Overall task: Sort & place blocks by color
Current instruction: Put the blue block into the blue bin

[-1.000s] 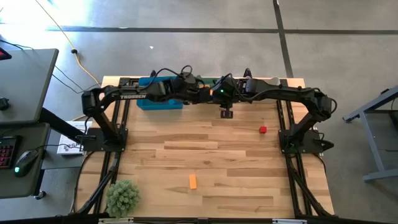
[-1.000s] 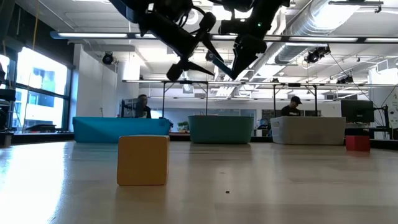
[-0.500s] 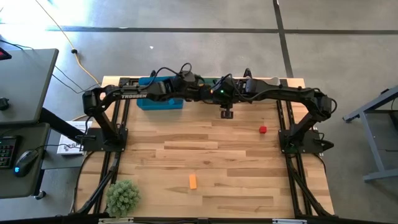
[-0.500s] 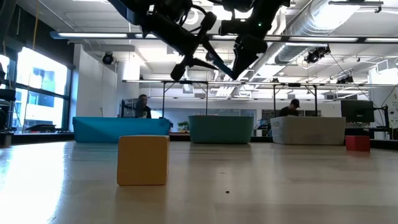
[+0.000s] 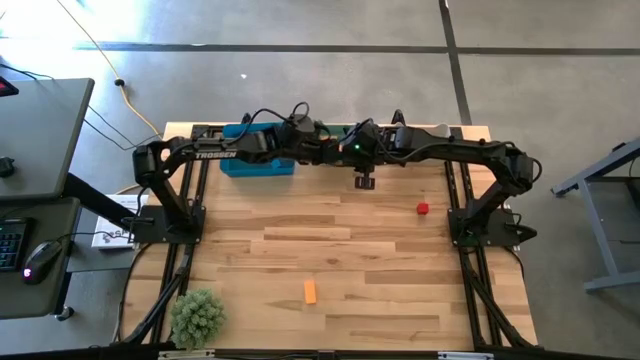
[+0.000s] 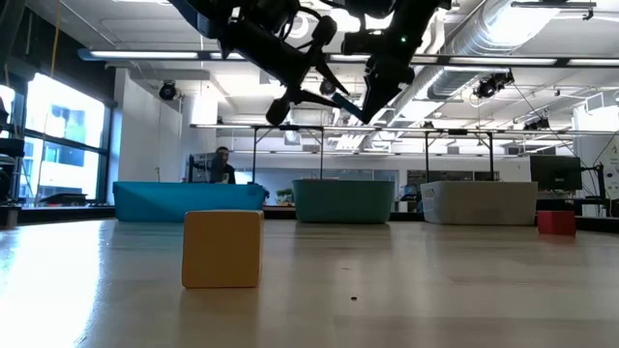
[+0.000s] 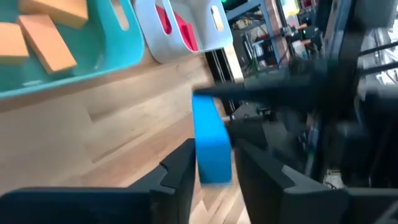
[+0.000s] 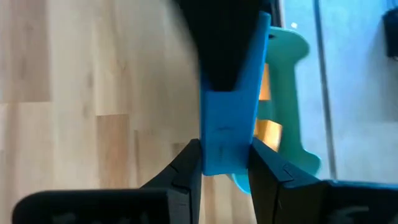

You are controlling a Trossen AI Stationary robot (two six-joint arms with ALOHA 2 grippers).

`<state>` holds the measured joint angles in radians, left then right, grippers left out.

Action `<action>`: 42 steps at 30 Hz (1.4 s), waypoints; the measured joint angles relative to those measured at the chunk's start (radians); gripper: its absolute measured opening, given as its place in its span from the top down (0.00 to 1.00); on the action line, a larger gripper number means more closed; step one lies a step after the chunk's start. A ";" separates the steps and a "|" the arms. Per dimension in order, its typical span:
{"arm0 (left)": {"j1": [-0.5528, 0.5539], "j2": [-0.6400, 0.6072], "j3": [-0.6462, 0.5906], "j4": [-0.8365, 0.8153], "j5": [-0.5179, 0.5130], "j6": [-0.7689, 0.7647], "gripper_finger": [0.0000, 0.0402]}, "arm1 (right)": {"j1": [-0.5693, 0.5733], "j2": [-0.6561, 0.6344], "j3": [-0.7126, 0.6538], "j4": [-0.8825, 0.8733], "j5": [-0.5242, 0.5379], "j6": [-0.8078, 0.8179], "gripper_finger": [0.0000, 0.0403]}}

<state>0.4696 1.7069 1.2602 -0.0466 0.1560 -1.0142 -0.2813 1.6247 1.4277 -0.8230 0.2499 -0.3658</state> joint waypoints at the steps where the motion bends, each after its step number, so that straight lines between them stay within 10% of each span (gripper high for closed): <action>1: 0.000 0.000 0.000 -0.001 0.000 0.000 0.73 | 0.000 0.000 0.000 0.000 0.012 0.002 0.82; 10: 0.001 0.000 0.000 0.000 -0.005 0.015 0.68 | 0.002 0.000 0.000 -0.001 -0.006 0.010 0.82; 25: 0.001 0.003 0.000 -0.010 -0.012 0.121 0.92 | 0.002 -0.001 0.000 -0.004 -0.001 0.030 0.82; 42: 0.095 -0.016 0.000 -0.236 -0.017 0.453 0.92 | 0.002 -0.001 0.000 -0.048 -0.014 0.331 0.57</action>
<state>0.5650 1.6909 1.2602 -0.2830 0.1386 -0.5609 -0.2798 1.6238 1.4277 -0.8706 0.2356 -0.0352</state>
